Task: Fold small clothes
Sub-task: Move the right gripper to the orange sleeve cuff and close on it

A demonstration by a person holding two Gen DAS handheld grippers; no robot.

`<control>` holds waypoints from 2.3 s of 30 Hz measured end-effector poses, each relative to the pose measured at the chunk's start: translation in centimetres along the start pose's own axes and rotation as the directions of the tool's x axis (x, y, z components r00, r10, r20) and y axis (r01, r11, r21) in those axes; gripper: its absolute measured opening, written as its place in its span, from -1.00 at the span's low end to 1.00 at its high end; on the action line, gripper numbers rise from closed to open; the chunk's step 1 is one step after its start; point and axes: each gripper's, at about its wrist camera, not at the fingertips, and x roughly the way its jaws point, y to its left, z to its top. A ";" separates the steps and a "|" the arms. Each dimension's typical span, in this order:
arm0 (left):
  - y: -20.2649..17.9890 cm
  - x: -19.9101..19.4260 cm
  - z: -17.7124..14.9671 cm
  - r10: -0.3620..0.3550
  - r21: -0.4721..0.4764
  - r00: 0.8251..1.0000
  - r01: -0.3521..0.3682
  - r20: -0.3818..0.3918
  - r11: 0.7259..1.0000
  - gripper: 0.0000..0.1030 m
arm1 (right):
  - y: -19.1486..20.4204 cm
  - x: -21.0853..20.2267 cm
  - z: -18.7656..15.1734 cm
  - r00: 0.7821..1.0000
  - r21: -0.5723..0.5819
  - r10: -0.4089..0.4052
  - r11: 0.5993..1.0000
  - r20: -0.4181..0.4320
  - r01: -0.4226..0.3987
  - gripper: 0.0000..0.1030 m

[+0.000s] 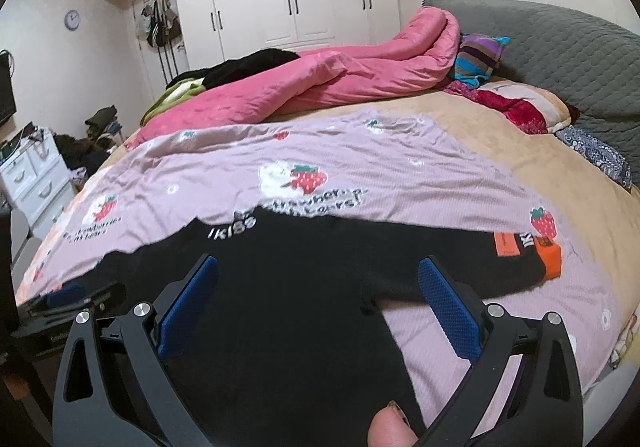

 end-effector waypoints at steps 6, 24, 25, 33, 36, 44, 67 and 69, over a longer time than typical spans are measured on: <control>-0.9 1.7 1.8 0.011 0.018 1.000 -0.011 -0.002 1.000 0.83 | -1.3 2.1 1.6 1.000 0.047 -0.022 0.999 -0.011 0.023 0.92; -5.5 6.6 3.3 -0.006 0.117 1.000 0.009 -0.028 0.993 0.83 | -10.6 7.0 2.4 0.983 0.222 -0.174 0.958 -0.053 0.181 0.92; -5.6 6.9 3.3 -0.007 0.121 0.999 0.011 -0.031 0.993 0.83 | -11.3 7.3 2.2 0.982 0.235 -0.179 0.953 -0.064 0.189 0.92; -7.3 9.0 2.5 -0.029 0.172 0.999 0.036 -0.040 0.985 0.83 | -16.5 9.3 0.5 0.959 0.324 -0.249 0.904 -0.134 0.280 0.92; -7.7 9.8 2.0 -0.031 0.187 0.998 0.041 -0.057 0.981 0.83 | -18.8 10.0 -0.4 0.949 0.368 -0.266 0.877 -0.166 0.310 0.92; -8.3 11.7 1.1 -0.017 0.208 0.997 0.034 -0.081 0.977 0.83 | -23.5 11.2 -2.5 0.929 0.470 -0.290 0.802 -0.232 0.368 0.92; -6.2 16.0 0.6 0.050 0.177 0.989 -0.025 -0.139 0.984 0.83 | -30.8 15.8 -5.3 0.896 0.585 -0.275 0.683 -0.348 0.436 0.58; -5.9 15.8 0.8 0.052 0.171 0.989 -0.028 -0.136 0.985 0.83 | -30.9 16.2 -5.3 0.898 0.582 -0.285 0.686 -0.337 0.436 0.49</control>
